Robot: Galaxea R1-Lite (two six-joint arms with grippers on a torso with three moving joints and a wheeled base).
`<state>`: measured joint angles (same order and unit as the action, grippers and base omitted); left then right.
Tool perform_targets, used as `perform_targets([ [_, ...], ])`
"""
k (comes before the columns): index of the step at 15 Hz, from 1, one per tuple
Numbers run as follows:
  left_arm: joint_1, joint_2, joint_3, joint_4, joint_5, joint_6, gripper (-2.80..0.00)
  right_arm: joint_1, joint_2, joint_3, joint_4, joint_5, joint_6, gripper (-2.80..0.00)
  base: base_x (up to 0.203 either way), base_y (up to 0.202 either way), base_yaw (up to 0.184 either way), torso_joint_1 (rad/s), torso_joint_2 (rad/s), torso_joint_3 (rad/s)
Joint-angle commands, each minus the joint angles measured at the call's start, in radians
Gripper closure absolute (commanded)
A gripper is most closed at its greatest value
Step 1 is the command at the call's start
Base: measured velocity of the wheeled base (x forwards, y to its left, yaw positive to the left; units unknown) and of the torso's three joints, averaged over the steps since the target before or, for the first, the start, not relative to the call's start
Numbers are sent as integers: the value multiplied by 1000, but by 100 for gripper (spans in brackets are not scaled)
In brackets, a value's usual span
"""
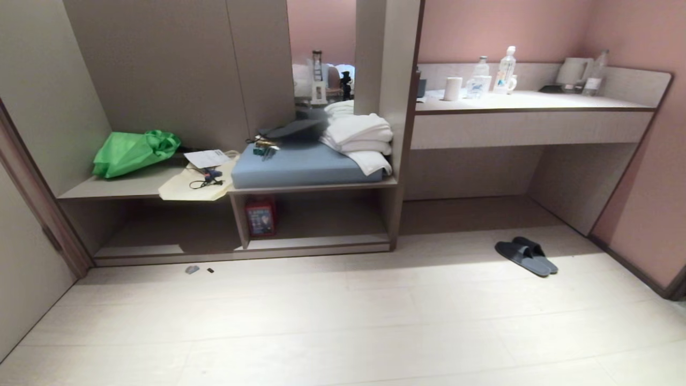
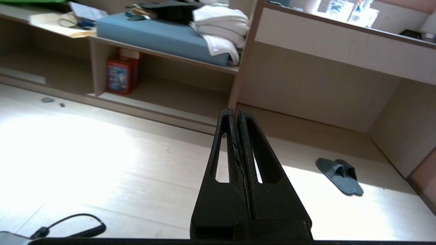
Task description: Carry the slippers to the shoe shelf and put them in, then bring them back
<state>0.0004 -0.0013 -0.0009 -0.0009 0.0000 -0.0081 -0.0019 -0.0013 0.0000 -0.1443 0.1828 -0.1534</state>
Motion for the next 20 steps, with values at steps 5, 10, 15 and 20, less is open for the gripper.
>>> perform_targets([
  [5, 0, 1, -1, 1, 0, 0, 0, -1, 1, 0, -1, 1, -2, 0, -196, 0, 1, 2, 2, 2],
  [10, 0, 1, -1, -1, 0, -1, 0, -1, 1, 0, -1, 6, -2, 0, -196, 0, 1, 3, 3, 2],
  [15, 0, 1, 0, -1, 0, -1, 0, -1, 1, 0, -3, 6, -2, 0, -195, 0, 0, 4, 2, 3],
  [20, 1, 1, -1, -1, 0, -1, 0, -1, 1, 0, -3, 6, -15, 0, -196, 0, 1, 4, 1, 3],
])
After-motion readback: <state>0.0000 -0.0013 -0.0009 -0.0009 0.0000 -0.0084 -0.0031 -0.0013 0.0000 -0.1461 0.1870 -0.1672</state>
